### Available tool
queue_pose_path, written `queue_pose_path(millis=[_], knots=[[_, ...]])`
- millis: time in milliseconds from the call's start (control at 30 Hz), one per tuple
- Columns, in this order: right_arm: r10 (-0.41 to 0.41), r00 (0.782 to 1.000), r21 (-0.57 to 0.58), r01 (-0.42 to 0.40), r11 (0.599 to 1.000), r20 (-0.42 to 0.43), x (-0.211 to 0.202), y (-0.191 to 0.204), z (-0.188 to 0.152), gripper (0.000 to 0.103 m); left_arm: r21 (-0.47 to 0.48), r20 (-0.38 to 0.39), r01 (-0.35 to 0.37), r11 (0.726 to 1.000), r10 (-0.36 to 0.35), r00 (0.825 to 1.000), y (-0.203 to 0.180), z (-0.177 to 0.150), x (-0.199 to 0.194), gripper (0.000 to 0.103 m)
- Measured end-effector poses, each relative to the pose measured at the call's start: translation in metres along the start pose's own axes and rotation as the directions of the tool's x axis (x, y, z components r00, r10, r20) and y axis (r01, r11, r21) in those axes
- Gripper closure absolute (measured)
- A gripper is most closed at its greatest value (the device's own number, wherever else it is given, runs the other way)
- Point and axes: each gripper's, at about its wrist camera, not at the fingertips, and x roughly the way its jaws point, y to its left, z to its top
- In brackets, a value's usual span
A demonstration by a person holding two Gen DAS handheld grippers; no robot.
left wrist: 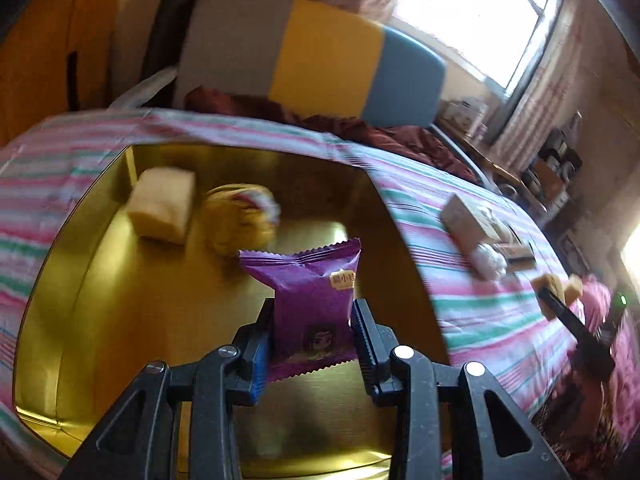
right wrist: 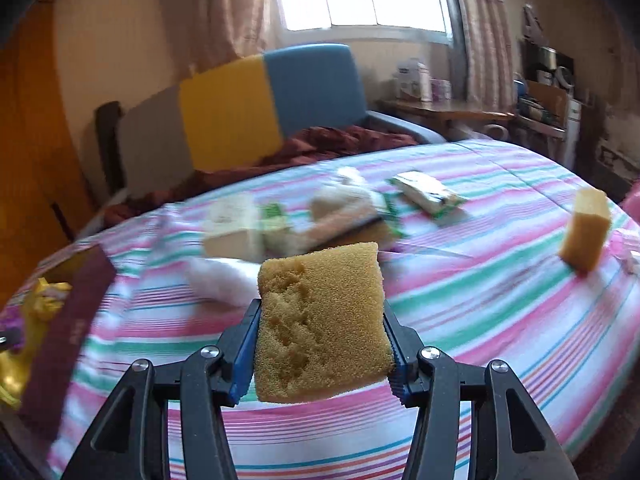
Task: Organize objects
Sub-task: 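Carry the purple packet with the left tool and drop it into the gold tray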
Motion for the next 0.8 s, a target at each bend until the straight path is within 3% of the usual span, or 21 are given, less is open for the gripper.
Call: queue_pose_path(millis=[200,467,700,800], knots=[[0.129,0.992,-0.052,-0.129,0.990,0.004,-0.015,0.053,-0.001,0.049,-0.066,-0.053,-0.063,0.996,0.059,0.997,0.039,0.010,0.004,0.066],[0.279,0.960,-0.098,-0.280,0.955,-0.024,-0.031,0.113,-0.006,0.049,-0.066,-0.137,-0.137,0.988,0.127,0.982,0.065,0.022,0.014,0.066],[0.367,0.930,-0.167,-0.366,0.915,-0.029,-0.046,0.155,-0.008,0.049,-0.020,-0.175,-0.247,0.969,0.240,0.955,0.076,0.029,0.021,0.065],[0.397,0.917,-0.198,-0.396,0.897,-0.037,-0.051,0.171,-0.008,0.049,-0.020,-0.156,-0.305,0.952,0.298,0.942,0.079,0.034,0.018,0.057]])
